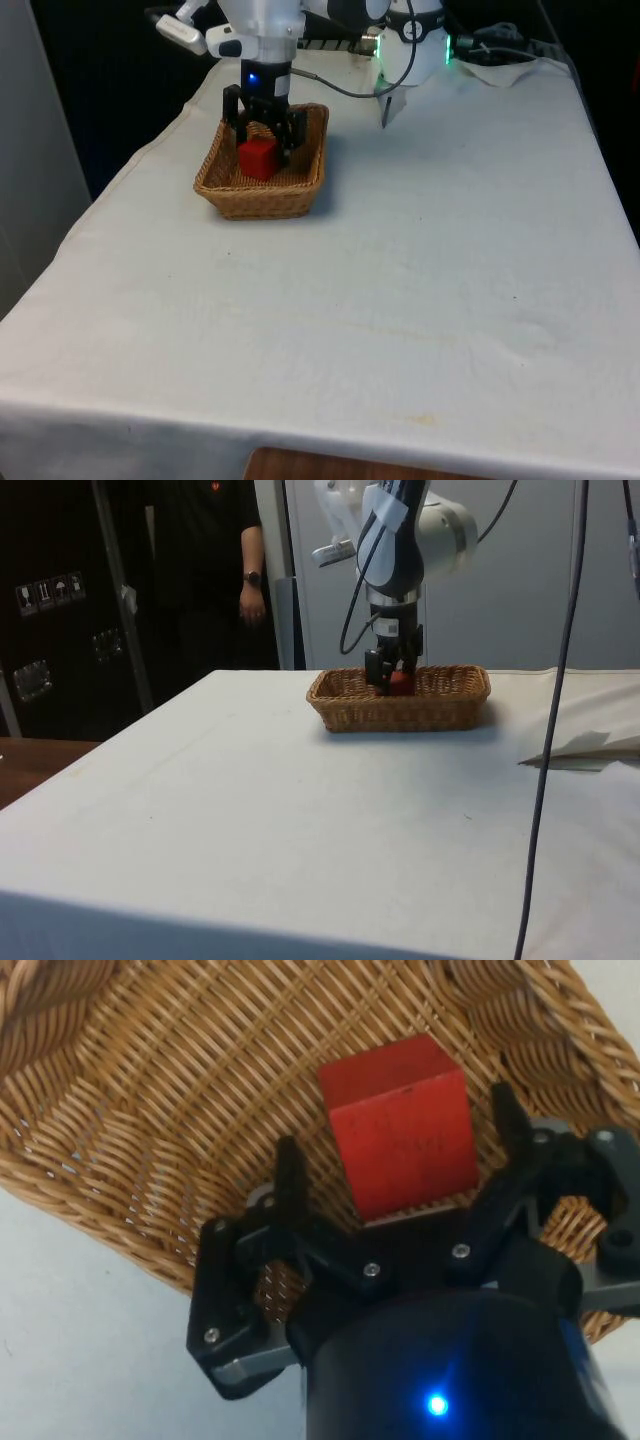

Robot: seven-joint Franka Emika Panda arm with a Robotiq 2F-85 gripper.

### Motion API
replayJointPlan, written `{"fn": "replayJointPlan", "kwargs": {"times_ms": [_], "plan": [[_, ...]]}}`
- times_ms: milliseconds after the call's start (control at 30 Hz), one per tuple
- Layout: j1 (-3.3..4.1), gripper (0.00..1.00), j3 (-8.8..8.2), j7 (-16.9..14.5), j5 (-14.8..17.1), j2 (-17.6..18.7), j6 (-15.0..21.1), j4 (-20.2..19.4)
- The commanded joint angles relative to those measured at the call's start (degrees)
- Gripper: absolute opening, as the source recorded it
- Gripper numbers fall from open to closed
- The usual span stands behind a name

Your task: Pick up the cube and place it into the basket.

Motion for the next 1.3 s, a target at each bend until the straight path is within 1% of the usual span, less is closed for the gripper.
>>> {"fn": "replayJointPlan", "kwargs": {"times_ms": [0,33,67,233,300,333,367,467,600,633,667,867,900,933,1133,1167,1200,1267], "plan": [[0.0,0.97,0.0,0.0,0.0,0.06,0.0,0.0],[-0.4,0.97,0.63,-0.23,0.63,-0.11,0.46,0.0],[-0.4,1.0,0.63,-0.23,0.63,-0.06,0.46,0.06],[-0.34,1.0,0.63,-0.23,0.63,-0.06,0.46,0.06],[0.06,1.0,-0.11,0.06,0.06,-0.57,-0.11,0.29],[0.0,1.0,0.0,0.11,0.0,0.06,0.0,0.34],[0.23,1.0,-0.46,0.23,-0.17,-0.86,-0.34,0.34],[0.57,1.0,-1.15,0.46,-0.69,-1.83,-0.86,0.46],[0.8,1.0,-2.01,0.8,-1.6,-3.78,-2.01,0.57],[0.06,1.0,-0.8,0.06,-0.34,-3.55,-1.43,0.46],[0.8,1.0,-2.12,0.92,-1.78,-4.24,-2.23,0.63],[0.69,1.0,-2.69,1.2,-2.92,-7.16,-3.84,0.8],[0.06,1.0,-1.55,0.06,-1.38,-7.33,-3.21,0.46],[0.69,1.0,-2.75,1.2,-3.04,-7.62,-4.18,0.86],[0.46,1.0,-2.92,1.55,-4.18,-10.6,-6.07,1.15],[0.06,1.0,-1.95,0.23,-2.46,-10.71,-5.21,0.69],[0.46,1.0,-2.98,1.55,-4.24,-11.06,-6.36,1.26],[0.4,1.0,-2.98,1.55,-4.41,-11.86,-6.93,1.38]]}}
